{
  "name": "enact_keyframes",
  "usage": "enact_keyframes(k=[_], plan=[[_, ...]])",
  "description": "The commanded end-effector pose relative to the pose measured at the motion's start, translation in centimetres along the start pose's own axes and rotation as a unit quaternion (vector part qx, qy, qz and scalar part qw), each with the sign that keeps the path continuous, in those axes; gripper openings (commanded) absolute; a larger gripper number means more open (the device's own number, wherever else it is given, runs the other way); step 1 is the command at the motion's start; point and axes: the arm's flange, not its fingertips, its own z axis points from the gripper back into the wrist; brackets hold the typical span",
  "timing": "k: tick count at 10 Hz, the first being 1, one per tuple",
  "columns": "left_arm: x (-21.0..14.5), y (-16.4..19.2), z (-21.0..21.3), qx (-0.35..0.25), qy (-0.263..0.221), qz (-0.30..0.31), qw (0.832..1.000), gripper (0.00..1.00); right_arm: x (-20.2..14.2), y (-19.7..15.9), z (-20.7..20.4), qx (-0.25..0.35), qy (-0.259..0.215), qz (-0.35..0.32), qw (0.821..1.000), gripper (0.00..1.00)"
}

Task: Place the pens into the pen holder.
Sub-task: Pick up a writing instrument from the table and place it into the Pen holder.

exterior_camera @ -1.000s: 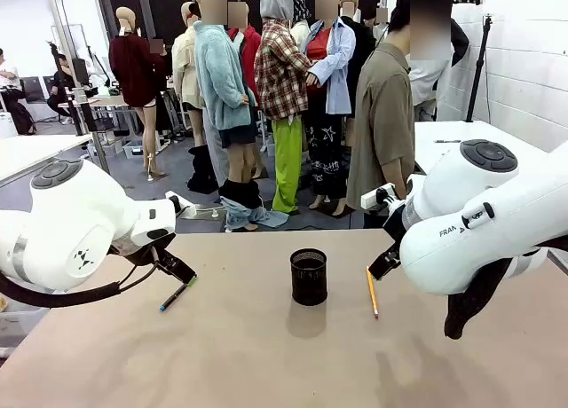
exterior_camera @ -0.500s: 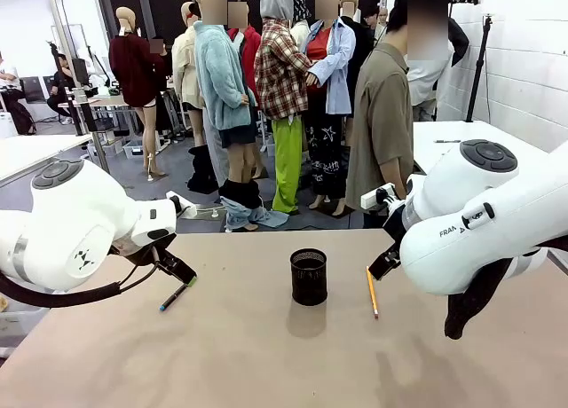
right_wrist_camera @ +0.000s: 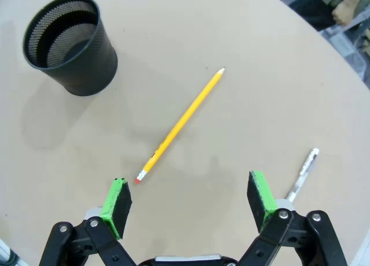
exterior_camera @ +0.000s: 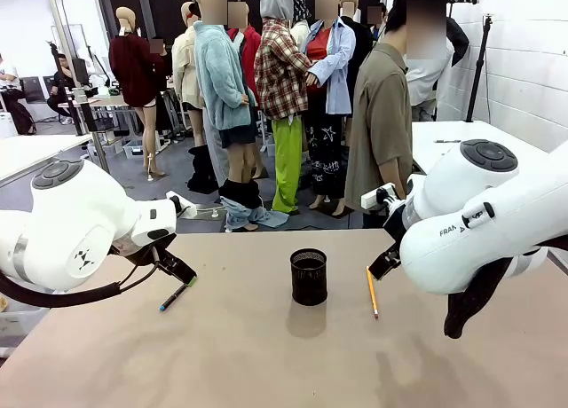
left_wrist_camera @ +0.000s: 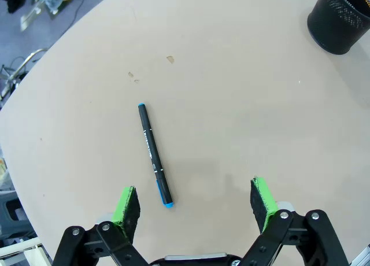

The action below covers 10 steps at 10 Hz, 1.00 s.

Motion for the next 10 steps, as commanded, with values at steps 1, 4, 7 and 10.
enact_keyframes(k=[1, 4, 7, 10], plan=[[0.0, 0.1, 0.0, 0.0, 0.0, 0.002, 1.0, 1.0, 0.6, -3.2, 1.8, 0.0, 0.012, -0.04, 0.999, 1.0], [0.0, 0.1, 0.0, 0.0, 0.0, 0.002, 1.0, 1.0, 1.7, -8.3, 1.9, -0.002, 0.091, -0.114, 0.989, 1.0], [0.0, 0.1, 0.0, 0.0, 0.0, 0.002, 1.0, 1.0, 0.9, -12.7, -0.7, -0.003, 0.179, -0.176, 0.968, 1.0], [0.0, 0.1, 0.0, 0.0, 0.0, 0.002, 1.0, 1.0, -0.8, -15.3, -3.9, 0.017, 0.227, -0.211, 0.95, 1.0]])
